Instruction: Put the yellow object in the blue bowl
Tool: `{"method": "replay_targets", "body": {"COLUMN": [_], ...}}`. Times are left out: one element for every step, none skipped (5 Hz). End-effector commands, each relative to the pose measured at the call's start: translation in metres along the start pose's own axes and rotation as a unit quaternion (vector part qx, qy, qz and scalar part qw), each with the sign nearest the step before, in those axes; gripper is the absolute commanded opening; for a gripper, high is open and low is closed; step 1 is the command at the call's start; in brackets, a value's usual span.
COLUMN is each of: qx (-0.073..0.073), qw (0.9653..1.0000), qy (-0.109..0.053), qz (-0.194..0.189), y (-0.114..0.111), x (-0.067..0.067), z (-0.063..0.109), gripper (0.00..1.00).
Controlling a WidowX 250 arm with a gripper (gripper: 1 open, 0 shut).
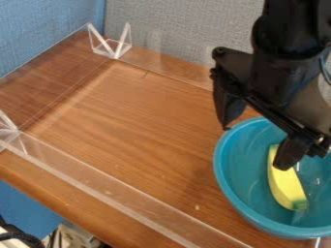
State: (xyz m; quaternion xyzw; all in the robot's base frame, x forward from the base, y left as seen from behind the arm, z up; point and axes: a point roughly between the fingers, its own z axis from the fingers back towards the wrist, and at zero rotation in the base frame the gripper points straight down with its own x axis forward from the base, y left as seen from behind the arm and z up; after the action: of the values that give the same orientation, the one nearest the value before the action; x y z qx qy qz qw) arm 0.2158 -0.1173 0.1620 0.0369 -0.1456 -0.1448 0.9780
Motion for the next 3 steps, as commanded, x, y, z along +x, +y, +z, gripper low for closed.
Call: {"method": "replay_targets", "body": {"qx": [0.005, 0.007, 0.014], "qw": [0.9997, 0.9998, 0.9996], "qy": [-0.022, -0.020, -0.013], "qz": [0.005, 0.003, 0.019], "y": [0.0112, 0.0114, 0.0083], "x": [-0.0029, -0.0063, -0.0038], "z": [0.0186, 0.0168, 0.0184], "gripper": [1.00, 1.00, 1.00]}}
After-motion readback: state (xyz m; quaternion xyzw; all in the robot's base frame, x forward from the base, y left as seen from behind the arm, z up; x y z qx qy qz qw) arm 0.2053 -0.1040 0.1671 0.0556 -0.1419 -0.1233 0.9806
